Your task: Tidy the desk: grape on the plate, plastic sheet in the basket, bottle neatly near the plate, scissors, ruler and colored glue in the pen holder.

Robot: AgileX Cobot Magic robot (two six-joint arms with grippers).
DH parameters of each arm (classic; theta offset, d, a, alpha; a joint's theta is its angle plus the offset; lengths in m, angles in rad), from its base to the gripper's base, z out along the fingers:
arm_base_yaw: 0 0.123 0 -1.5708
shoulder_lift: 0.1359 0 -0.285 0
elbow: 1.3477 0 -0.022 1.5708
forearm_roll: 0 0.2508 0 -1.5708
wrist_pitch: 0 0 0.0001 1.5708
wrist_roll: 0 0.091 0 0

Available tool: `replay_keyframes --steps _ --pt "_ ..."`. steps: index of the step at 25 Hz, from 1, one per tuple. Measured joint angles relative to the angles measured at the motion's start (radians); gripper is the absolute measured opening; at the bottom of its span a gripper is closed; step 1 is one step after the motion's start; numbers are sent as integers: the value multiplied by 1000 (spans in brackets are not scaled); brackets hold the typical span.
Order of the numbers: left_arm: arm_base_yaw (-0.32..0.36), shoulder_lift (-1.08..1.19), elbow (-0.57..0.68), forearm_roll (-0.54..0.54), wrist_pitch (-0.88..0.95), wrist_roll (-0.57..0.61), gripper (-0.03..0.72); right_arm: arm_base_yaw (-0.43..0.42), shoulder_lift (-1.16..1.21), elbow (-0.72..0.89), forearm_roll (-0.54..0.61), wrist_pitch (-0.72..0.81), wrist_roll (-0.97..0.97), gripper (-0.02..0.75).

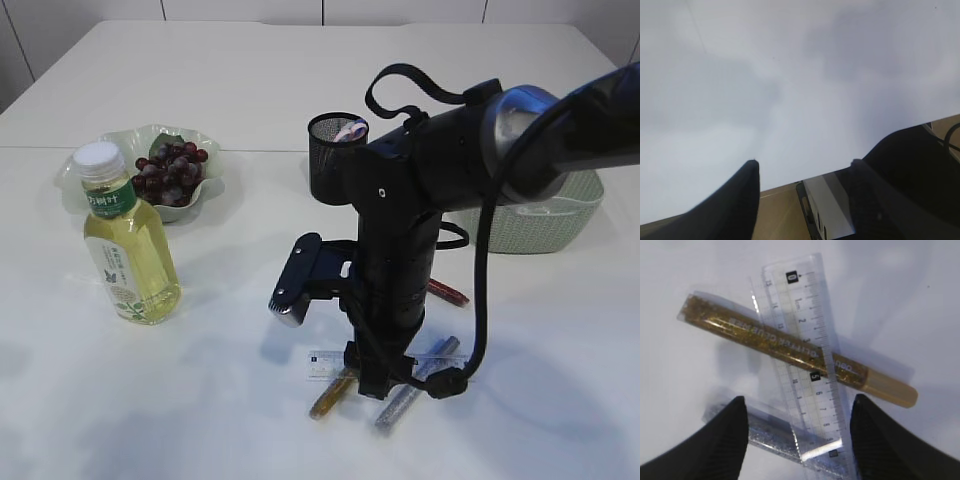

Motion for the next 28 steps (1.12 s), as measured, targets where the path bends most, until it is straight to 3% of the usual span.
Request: replay_keyframes --steps 28 --pt "0 0 0 0 0 0 415 0 37 -2 -21 -42 3 503"
